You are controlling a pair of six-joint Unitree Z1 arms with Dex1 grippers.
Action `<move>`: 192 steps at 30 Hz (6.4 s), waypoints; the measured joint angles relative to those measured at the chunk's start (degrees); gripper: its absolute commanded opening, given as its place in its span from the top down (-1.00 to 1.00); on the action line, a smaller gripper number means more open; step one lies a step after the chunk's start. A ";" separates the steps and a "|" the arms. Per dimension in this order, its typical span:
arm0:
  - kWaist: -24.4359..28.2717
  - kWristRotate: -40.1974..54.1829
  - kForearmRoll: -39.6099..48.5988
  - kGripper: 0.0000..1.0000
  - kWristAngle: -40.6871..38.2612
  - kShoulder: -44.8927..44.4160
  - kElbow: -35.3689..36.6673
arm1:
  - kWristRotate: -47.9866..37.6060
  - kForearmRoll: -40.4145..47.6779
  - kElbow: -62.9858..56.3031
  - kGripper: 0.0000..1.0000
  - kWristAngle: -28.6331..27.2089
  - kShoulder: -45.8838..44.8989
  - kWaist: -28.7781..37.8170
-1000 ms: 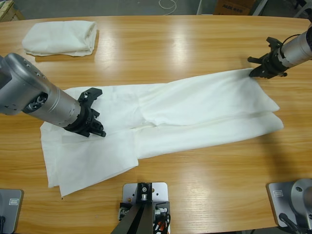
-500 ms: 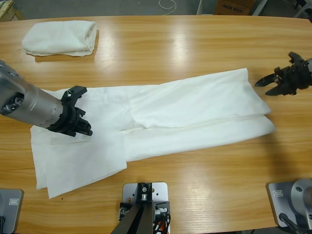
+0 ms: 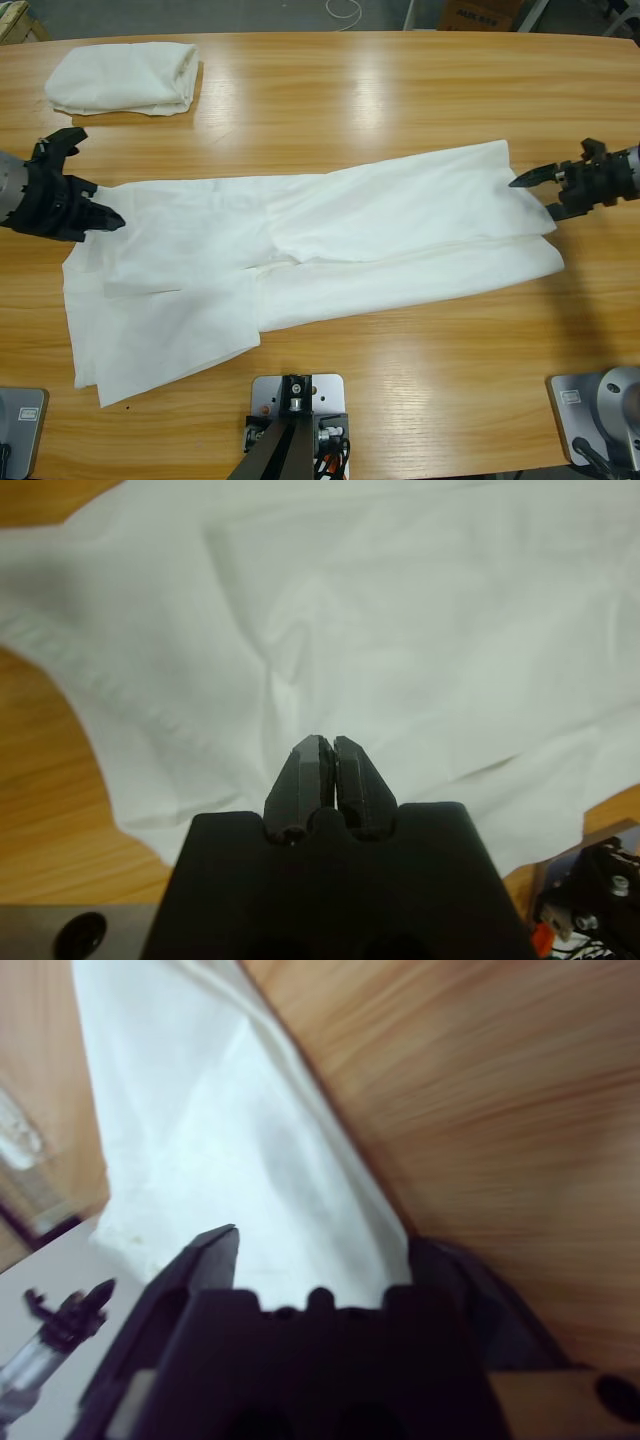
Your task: Fold clothes
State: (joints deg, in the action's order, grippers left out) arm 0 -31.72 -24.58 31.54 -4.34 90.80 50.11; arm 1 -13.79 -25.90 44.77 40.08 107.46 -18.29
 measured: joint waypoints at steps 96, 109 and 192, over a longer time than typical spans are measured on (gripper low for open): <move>4.17 1.59 -0.35 1.00 0.00 -6.82 -7.73 | 1.09 -17.41 11.05 1.00 -36.63 -16.98 11.89; 5.50 1.59 1.10 1.00 -0.02 -13.97 -7.73 | -19.72 -43.52 59.12 1.00 -43.89 -0.61 72.97; -10.30 12.21 -5.24 1.00 -3.78 -11.25 -3.63 | -7.00 -34.20 49.34 -0.13 -48.75 -23.43 83.56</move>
State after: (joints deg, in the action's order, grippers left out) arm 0 -42.02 -12.37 26.30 -8.12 79.55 46.48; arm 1 -20.79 -60.10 94.11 -8.67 84.04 65.27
